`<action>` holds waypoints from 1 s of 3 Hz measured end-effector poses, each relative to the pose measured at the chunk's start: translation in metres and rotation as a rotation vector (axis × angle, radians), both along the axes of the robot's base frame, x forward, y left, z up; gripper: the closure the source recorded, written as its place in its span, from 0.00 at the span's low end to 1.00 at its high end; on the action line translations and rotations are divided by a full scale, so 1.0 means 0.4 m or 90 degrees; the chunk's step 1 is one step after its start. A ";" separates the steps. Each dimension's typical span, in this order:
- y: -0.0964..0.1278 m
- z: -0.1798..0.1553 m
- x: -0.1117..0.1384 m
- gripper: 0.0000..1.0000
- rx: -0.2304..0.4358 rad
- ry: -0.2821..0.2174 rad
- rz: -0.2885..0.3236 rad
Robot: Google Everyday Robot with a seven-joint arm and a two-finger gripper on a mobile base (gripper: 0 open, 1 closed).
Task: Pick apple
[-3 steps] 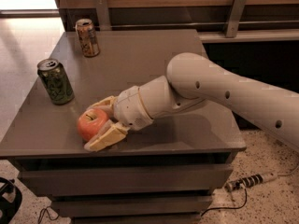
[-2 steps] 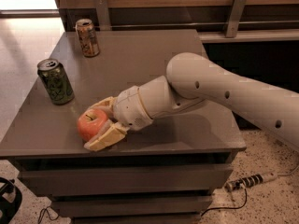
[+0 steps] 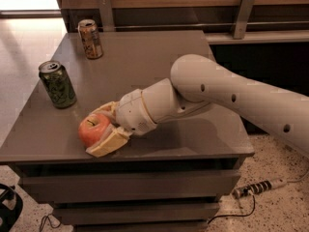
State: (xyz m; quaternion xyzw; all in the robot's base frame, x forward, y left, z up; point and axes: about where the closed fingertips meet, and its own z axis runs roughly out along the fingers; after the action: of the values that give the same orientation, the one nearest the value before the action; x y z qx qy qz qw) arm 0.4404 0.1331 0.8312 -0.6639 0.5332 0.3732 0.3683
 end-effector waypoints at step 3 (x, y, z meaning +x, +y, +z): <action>-0.029 0.166 -0.010 1.00 -0.008 -0.074 -0.014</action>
Offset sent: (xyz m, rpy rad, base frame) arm 0.0012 -0.0109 0.0643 -0.0277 -0.1151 -0.0228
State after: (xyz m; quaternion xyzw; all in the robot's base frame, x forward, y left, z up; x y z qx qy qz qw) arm 0.4365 0.1216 0.8977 -0.6810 0.5201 0.3268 0.3987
